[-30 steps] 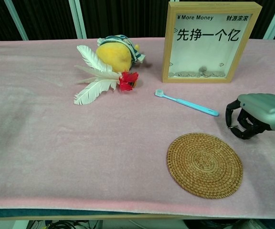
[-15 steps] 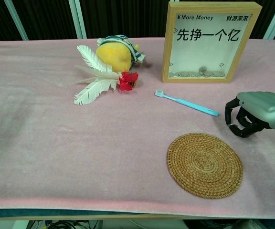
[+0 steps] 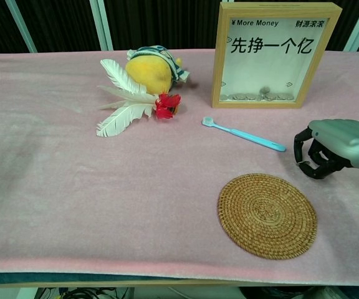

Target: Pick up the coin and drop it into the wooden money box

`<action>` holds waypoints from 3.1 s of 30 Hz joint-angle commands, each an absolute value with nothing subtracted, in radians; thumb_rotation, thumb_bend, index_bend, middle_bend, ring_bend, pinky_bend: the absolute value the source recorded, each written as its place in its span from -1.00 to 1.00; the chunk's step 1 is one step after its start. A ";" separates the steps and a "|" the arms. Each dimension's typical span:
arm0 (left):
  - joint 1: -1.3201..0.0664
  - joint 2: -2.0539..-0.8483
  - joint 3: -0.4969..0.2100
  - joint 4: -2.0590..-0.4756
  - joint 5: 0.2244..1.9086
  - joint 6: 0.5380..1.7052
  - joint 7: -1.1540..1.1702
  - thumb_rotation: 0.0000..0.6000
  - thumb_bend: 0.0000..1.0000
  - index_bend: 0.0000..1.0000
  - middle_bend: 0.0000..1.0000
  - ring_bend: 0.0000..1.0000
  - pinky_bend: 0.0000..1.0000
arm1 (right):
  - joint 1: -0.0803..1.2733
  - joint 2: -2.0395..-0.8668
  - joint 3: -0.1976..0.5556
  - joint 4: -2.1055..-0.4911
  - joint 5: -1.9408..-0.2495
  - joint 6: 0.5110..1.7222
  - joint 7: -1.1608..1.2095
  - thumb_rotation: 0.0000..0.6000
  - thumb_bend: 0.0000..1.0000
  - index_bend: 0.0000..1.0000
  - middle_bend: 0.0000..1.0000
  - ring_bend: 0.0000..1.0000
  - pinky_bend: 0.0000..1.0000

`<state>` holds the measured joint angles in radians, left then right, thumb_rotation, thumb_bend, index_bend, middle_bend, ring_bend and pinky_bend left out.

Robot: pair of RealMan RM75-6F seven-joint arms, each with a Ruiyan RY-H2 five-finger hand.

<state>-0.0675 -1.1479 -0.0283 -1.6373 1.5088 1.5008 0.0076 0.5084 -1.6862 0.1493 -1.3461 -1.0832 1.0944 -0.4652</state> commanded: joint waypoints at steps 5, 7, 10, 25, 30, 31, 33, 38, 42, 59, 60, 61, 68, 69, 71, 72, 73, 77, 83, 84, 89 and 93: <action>-0.067 -1.148 -0.027 -1.638 1.508 1.498 0.008 1.00 -0.29 -0.87 -1.00 -1.00 -1.00 | 0.509 -1.690 0.148 -1.344 -1.086 1.095 -0.463 1.00 -0.23 0.10 0.74 0.77 0.86; -0.067 -1.148 -0.027 -1.638 1.507 1.498 0.008 1.00 -0.29 -0.87 -1.00 -1.00 -1.00 | 0.509 -1.690 0.149 -1.344 -1.087 1.096 -0.463 1.00 -0.23 0.10 0.74 0.77 0.86; -0.067 -1.148 -0.026 -1.638 1.508 1.498 0.009 1.00 -0.29 -0.87 -1.00 -1.00 -1.00 | 0.510 -1.689 0.152 -1.345 -1.087 1.097 -0.461 1.00 -0.23 0.10 0.74 0.77 0.86; -0.067 -1.149 -0.026 -1.638 1.505 1.495 0.012 1.00 -0.29 -0.87 -1.00 -1.00 -1.00 | 0.512 -1.689 0.153 -1.348 -1.086 1.095 -0.465 1.00 -0.23 0.16 0.74 0.77 0.86; -0.067 -1.148 -0.025 -1.639 1.505 1.493 0.012 1.00 -0.29 -0.87 -1.00 -1.00 -1.00 | 0.513 -1.690 0.152 -1.346 -1.088 1.094 -0.463 1.00 -0.22 0.19 0.74 0.77 0.86; -0.067 -1.148 -0.025 -1.638 1.505 1.493 0.012 1.00 -0.29 -0.87 -1.00 -1.00 -1.00 | 0.513 -1.690 0.152 -1.346 -1.088 1.092 -0.462 1.00 -0.22 0.20 0.74 0.77 0.86; -0.067 -1.148 -0.025 -1.639 1.504 1.493 0.011 1.00 -0.29 -0.87 -1.00 -1.00 -1.00 | 0.513 -1.690 0.151 -1.346 -1.088 1.092 -0.461 1.00 -0.22 0.22 0.74 0.77 0.86; -0.067 -1.148 -0.024 -1.640 1.503 1.491 0.011 1.00 -0.29 -0.87 -1.00 -1.00 -1.00 | 0.512 -1.686 0.154 -1.355 -1.094 1.095 -0.449 1.00 -0.19 0.27 0.74 0.78 0.86; -0.067 -1.148 -0.025 -1.640 1.502 1.492 0.010 1.00 -0.29 -0.87 -1.00 -1.00 -1.00 | 0.514 -1.672 0.159 -1.379 -1.107 1.103 -0.446 1.00 -0.16 0.29 0.75 0.78 0.86; -0.072 -1.147 -0.028 -1.640 1.496 1.483 -0.001 1.00 -0.29 -0.87 -1.00 -1.00 -1.00 | 0.629 -1.391 0.338 -1.783 -0.923 1.072 -0.658 1.00 -0.14 0.31 0.74 0.78 0.86; -0.072 -1.146 -0.029 -1.640 1.495 1.481 -0.002 1.00 -0.29 -0.87 -1.00 -1.00 -1.00 | 0.641 -1.374 0.356 -1.800 -0.900 1.068 -0.669 1.00 -0.14 0.31 0.74 0.78 0.86; -0.073 -1.146 -0.030 -1.641 1.493 1.480 -0.003 1.00 -0.29 -0.87 -1.00 -1.00 -1.00 | 0.655 -1.357 0.376 -1.817 -0.876 1.063 -0.679 1.00 -0.14 0.31 0.74 0.78 0.86; -0.073 -1.140 -0.030 -1.653 1.476 1.467 -0.012 1.00 -0.29 -0.87 -1.00 -1.00 -1.00 | 0.814 -1.236 0.494 -1.856 -0.612 1.008 -0.783 1.00 -0.14 0.35 0.74 0.78 0.86; -0.073 -1.139 -0.030 -1.655 1.474 1.465 -0.012 1.00 -0.29 -0.87 -1.00 -1.00 -1.00 | 0.839 -1.227 0.505 -1.845 -0.580 0.998 -0.793 1.00 -0.14 0.35 0.74 0.78 0.86; -0.073 -1.138 -0.031 -1.657 1.469 1.462 -0.015 1.00 -0.29 -0.87 -1.00 -1.00 -1.00 | 0.887 -1.214 0.522 -1.820 -0.516 0.978 -0.804 1.00 -0.14 0.35 0.74 0.78 0.86; -0.073 -1.137 -0.032 -1.658 1.466 1.461 -0.017 1.00 -0.29 -0.87 -1.00 -1.00 -1.00 | 0.910 -1.208 0.529 -1.807 -0.488 0.968 -0.807 1.00 -0.14 0.35 0.75 0.78 0.86; -0.074 -1.136 -0.033 -1.658 1.463 1.459 -0.018 1.00 -0.29 -0.87 -1.00 -1.00 -1.00 | 0.935 -1.203 0.536 -1.790 -0.459 0.954 -0.809 1.00 -0.14 0.35 0.75 0.78 0.86; -0.076 -1.134 -0.036 -1.660 1.452 1.451 -0.020 1.00 -0.29 -0.87 -1.00 -1.00 -1.00 | 1.017 -1.192 0.543 -1.723 -0.361 0.904 -0.816 1.00 -0.14 0.35 0.74 0.78 0.86; -0.076 -1.132 -0.038 -1.662 1.445 1.449 -0.015 1.00 -0.29 -0.87 -1.00 -1.00 -1.00 | 1.155 -1.224 0.510 -1.530 -0.233 0.809 -0.829 1.00 -0.14 0.35 0.74 0.78 0.86; -0.076 -1.132 -0.038 -1.662 1.445 1.449 -0.014 1.00 -0.29 -0.87 -1.00 -1.00 -1.00 | 1.170 -1.229 0.500 -1.506 -0.217 0.799 -0.829 1.00 -0.14 0.35 0.74 0.78 0.86; -0.074 -1.131 -0.037 -1.663 1.447 1.453 -0.011 1.00 -0.29 -0.87 -1.00 -1.00 -1.00 | 1.211 -1.257 0.455 -1.415 -0.188 0.762 -0.807 1.00 -0.14 0.35 0.74 0.78 0.86; -0.072 -1.131 -0.035 -1.664 1.450 1.455 -0.009 1.00 -0.29 -0.87 -1.00 -1.00 -1.00 | 1.223 -1.265 0.427 -1.377 -0.186 0.747 -0.782 1.00 -0.14 0.35 0.74 0.78 0.86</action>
<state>-0.0719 -1.1315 -0.0348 -1.6638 1.4498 1.4553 -0.0091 1.2166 -1.2598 0.4371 -1.3877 -0.1891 0.7538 -0.7919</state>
